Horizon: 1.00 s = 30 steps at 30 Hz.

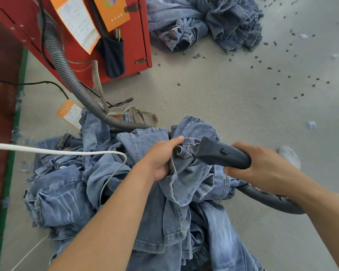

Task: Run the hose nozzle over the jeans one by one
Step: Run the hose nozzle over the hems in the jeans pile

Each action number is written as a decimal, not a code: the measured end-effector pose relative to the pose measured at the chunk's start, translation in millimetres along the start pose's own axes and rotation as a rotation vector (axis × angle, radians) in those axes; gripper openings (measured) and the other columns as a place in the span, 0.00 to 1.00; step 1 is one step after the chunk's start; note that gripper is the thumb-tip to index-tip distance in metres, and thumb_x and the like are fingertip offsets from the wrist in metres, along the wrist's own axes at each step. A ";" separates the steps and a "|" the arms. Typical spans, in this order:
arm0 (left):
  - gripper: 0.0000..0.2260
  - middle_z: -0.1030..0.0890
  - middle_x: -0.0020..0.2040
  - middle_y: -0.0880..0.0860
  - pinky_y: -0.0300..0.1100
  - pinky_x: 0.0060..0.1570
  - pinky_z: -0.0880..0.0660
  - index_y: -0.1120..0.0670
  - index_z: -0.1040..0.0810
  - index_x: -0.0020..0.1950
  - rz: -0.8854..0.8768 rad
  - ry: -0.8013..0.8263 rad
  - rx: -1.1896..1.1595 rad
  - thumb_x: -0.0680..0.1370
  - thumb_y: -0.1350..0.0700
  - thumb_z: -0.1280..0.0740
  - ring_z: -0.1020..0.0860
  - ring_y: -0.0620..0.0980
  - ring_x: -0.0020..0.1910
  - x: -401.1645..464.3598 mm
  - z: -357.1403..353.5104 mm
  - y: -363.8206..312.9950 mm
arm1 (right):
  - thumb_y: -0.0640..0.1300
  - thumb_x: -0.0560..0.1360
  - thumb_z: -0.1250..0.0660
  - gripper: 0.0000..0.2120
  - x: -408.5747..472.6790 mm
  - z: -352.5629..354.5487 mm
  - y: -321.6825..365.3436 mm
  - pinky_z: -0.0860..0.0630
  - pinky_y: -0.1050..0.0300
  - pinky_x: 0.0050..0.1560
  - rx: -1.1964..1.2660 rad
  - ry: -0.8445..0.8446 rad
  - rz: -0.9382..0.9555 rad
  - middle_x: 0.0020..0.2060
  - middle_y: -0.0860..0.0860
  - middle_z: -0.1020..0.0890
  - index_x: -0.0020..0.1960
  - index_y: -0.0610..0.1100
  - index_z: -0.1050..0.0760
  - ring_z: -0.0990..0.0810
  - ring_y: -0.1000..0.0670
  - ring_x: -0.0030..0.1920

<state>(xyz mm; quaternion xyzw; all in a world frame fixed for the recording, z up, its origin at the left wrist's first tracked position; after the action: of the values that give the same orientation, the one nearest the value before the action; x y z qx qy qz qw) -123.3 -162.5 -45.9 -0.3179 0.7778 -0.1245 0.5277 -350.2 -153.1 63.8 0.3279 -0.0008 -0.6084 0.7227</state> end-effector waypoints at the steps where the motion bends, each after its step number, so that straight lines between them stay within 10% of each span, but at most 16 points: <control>1: 0.15 0.15 0.56 0.64 0.52 0.57 0.19 0.63 0.16 0.58 0.028 0.037 -0.015 0.82 0.52 0.32 0.15 0.58 0.50 -2.3 -1.9 2.5 | 0.57 0.73 0.26 0.09 4.1 -2.6 1.5 0.29 0.71 0.35 0.008 0.020 -0.009 0.35 0.65 0.20 0.49 0.60 0.25 0.21 0.62 0.35; 10: 0.19 0.19 0.65 0.64 0.54 0.65 0.22 0.64 0.21 0.68 0.094 0.105 -0.005 0.85 0.51 0.36 0.20 0.61 0.65 -16.5 6.7 1.0 | 0.54 0.75 0.25 0.08 26.3 7.0 15.8 0.25 0.58 0.27 0.294 -0.181 -0.015 0.28 0.54 0.20 0.49 0.56 0.23 0.24 0.56 0.25; 16: 0.16 0.16 0.59 0.62 0.51 0.57 0.18 0.61 0.15 0.59 0.103 0.169 -0.019 0.85 0.52 0.37 0.15 0.58 0.56 -19.0 1.0 2.2 | 0.53 0.73 0.24 0.08 8.4 -0.4 12.4 0.28 0.66 0.30 0.096 0.115 0.039 0.34 0.62 0.18 0.47 0.61 0.23 0.21 0.58 0.30; 24: 0.17 0.15 0.59 0.61 0.50 0.56 0.18 0.60 0.13 0.54 0.082 0.209 -0.041 0.85 0.51 0.38 0.15 0.57 0.56 -22.1 4.6 5.4 | 0.54 0.74 0.24 0.08 20.4 11.5 20.4 0.25 0.57 0.28 0.265 -0.166 0.040 0.29 0.54 0.20 0.47 0.59 0.23 0.22 0.56 0.26; 30: 0.16 0.15 0.58 0.62 0.50 0.53 0.17 0.60 0.13 0.55 0.090 0.206 -0.027 0.85 0.51 0.37 0.15 0.57 0.55 -27.1 -3.5 5.9 | 0.53 0.73 0.24 0.08 6.5 0.5 15.7 0.29 0.62 0.32 0.078 0.086 0.059 0.34 0.60 0.19 0.48 0.57 0.22 0.22 0.57 0.31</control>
<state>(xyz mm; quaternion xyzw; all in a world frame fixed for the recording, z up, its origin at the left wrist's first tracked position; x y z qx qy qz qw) -122.0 -141.5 -27.5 -0.2752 0.8429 -0.1222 0.4458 -334.9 -158.3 68.9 0.3816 -0.0031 -0.5715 0.7264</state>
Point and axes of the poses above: each hand's wrist, its own x-axis towards the middle knuckle, its own z-axis out of the back of the hand, y = z × x, the point moved 5 cm from there along x, towards the middle knuckle
